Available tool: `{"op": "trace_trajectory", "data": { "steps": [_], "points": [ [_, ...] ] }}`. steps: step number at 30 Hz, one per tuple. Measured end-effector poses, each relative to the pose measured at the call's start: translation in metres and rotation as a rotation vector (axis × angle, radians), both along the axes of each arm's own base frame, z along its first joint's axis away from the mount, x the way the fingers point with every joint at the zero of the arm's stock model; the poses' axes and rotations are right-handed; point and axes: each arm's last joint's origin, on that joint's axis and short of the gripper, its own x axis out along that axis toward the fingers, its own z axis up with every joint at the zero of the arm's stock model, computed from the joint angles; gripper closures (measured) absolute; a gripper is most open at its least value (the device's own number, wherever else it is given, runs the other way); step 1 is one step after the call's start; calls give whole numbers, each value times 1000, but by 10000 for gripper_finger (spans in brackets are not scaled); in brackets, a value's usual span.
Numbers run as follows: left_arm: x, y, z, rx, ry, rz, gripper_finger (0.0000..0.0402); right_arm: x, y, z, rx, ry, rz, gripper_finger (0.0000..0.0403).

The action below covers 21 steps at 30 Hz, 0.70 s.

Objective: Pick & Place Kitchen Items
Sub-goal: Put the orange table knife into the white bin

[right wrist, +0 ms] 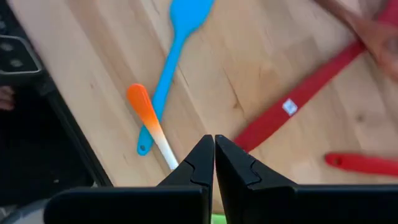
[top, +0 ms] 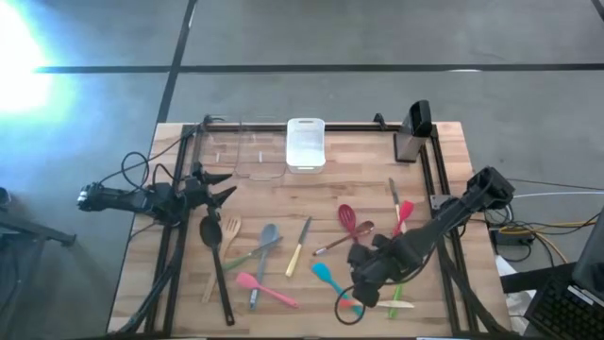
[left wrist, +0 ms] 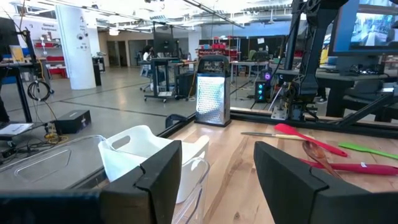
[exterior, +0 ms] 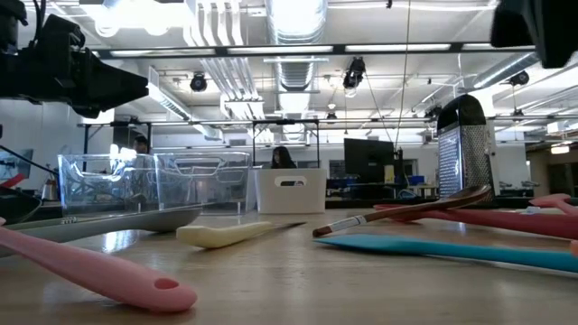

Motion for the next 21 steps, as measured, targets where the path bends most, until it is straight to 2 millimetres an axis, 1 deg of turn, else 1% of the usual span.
{"op": "trace_trajectory", "data": {
  "steps": [5, 8, 15, 19, 21],
  "points": [
    [0, 0, 0, 0, 0, 0, 197, -3, 5, -1, 24, 13, -83, 353],
    [0, 0, 0, 0, 0, 0, 197, -3, 6, -1, 27, 13, -96, 326],
    [0, 0, 0, 0, 0, 0, 197, -7, 14, -4, 35, 26, -52, 272],
    [0, 0, 0, 0, 0, 0, 197, -13, 25, -3, 67, 26, -14, 256],
    [0, 0, 0, 0, 1, 0, 197, -18, 31, -3, 62, 25, 34, 253]
  ]
}}
